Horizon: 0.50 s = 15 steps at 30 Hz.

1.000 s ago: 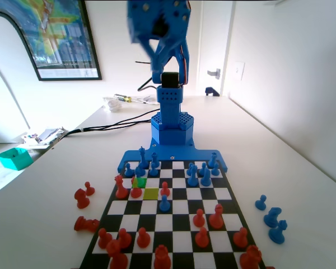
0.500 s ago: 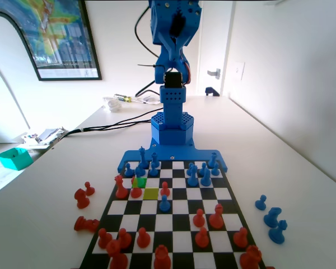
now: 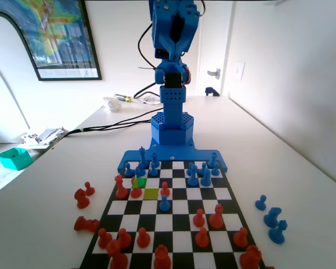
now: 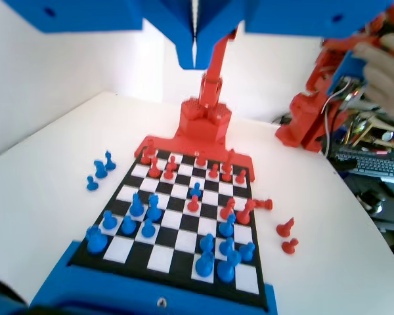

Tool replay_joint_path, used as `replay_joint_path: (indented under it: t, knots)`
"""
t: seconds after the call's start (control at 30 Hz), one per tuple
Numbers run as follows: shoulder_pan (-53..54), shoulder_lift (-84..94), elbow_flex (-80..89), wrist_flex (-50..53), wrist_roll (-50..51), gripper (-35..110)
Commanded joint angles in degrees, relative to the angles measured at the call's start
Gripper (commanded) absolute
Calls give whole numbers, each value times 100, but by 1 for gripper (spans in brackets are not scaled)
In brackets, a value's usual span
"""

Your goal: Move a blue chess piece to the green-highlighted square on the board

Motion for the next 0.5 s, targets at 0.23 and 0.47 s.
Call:
replay_joint_path:
  t: [0.23,0.47]
  knots:
    - [79,475,53,-132,70,1]
    - [149,475,53,-123,70,1]
